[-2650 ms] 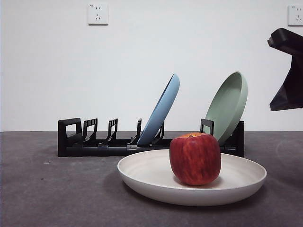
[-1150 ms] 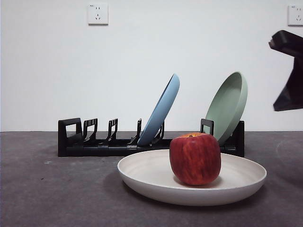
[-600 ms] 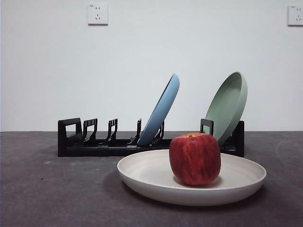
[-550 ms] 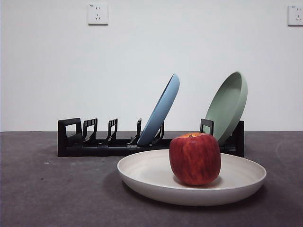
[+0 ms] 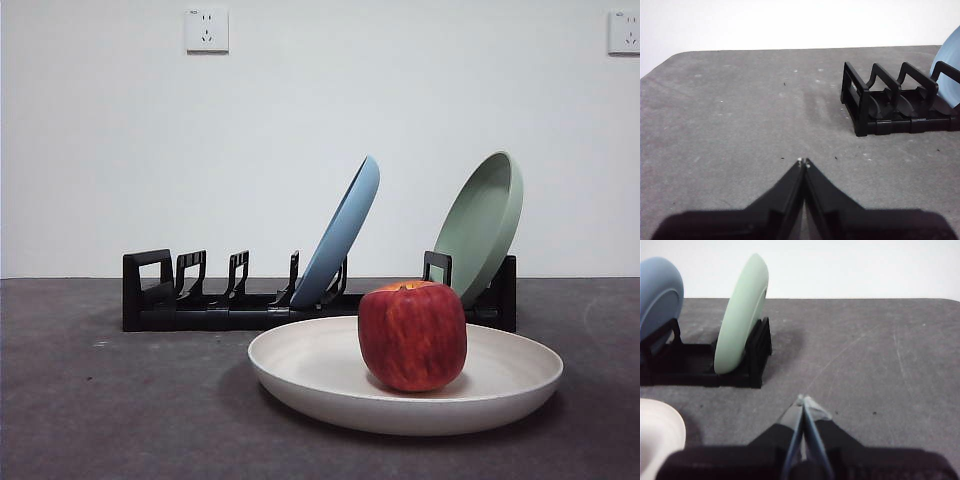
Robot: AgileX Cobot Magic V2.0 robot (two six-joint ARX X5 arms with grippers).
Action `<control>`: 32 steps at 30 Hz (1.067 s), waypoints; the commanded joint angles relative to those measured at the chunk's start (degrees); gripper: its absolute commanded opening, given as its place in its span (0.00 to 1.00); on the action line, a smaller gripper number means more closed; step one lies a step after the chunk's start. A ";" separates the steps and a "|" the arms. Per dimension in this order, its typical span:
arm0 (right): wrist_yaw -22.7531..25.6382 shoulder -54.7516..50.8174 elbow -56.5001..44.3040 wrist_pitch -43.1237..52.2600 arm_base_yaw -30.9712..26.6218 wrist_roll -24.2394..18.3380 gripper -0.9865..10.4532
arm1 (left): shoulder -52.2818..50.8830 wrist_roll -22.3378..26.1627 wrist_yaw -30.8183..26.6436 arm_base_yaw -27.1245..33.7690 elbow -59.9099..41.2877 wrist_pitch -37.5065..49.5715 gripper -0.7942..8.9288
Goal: Take the yellow plate from the plate rack,put the plate on the table,take the apple from the table,put the apple in the plate
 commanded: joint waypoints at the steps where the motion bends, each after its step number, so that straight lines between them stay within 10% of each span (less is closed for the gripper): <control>1: -0.24 -1.27 -2.38 0.74 -0.02 0.44 0.09 | -0.15 -0.42 0.22 0.20 -0.76 0.00 0.08; 32: -4.09 -0.70 -4.07 1.01 0.09 5.49 0.09 | -0.15 -0.42 0.22 0.22 -0.76 0.11 0.08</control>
